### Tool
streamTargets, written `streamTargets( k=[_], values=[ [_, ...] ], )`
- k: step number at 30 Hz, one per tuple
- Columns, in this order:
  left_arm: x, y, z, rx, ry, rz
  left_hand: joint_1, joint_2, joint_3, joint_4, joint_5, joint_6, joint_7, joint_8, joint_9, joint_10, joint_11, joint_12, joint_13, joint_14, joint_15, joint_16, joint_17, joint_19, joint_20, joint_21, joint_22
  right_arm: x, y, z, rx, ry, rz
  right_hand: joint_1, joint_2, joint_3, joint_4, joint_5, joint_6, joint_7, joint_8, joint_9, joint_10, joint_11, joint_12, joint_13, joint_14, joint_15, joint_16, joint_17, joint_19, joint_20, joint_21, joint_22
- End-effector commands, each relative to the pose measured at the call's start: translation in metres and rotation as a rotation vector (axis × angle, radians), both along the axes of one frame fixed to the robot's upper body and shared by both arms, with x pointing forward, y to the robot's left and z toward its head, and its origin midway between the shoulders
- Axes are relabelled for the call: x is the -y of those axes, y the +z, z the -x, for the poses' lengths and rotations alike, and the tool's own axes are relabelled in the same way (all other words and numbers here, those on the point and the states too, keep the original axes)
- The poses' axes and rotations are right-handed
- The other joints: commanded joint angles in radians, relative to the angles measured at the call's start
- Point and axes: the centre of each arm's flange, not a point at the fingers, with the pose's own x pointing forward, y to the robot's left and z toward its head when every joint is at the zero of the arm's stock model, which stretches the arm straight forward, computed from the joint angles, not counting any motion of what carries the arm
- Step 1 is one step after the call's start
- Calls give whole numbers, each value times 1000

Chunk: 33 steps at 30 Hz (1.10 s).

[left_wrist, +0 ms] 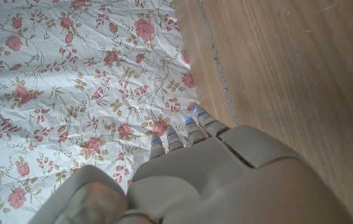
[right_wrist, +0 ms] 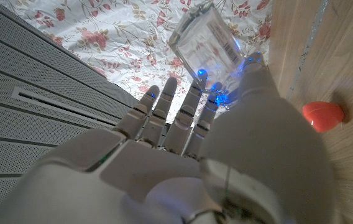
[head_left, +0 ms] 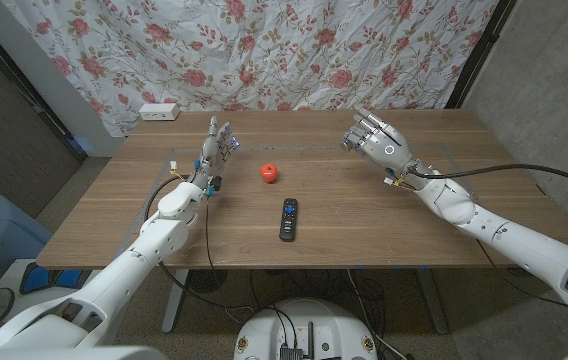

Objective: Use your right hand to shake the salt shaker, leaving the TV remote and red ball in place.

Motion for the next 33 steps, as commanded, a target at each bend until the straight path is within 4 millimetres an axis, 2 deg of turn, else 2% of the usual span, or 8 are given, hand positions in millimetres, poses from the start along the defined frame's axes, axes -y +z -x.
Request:
streamTargets(
  k=[1, 21, 33],
  values=[
    [0, 0, 0, 0, 0, 0, -1, 101, 1, 8, 6, 0, -6, 4, 6, 1, -5, 7, 4, 1, -106, 5, 6, 10, -23, 4, 5, -6, -18, 4, -37, 22, 7, 144, 127, 2, -2, 5, 5, -2, 1, 1, 13, -19, 3, 3, 9, -155, -1, 3, 6, -52, 4, 3],
    [0, 0, 0, 0, 0, 0, 0, 101, 1, 8, 6, 0, -7, 4, 6, 1, -5, 7, 4, 0, -104, 5, 6, 10, -23, 4, 5, -17, -37, 8, -90, 62, -7, 144, 123, 1, 0, 6, 7, -2, 0, -2, 2, -18, -2, 2, 10, -153, -2, 2, 6, -48, 4, 3],
    [0, 0, 0, 0, 0, 0, 0, 101, 1, 8, 6, 0, -7, 5, 6, 1, -4, 8, 4, 1, -105, 5, 6, 10, -23, 5, 5, -10, -21, 6, -54, 40, -21, 147, 124, 2, 0, 7, 8, -2, -1, -4, 1, -18, -1, 5, 11, -156, -3, 2, 7, -47, 5, 3]
  ],
)
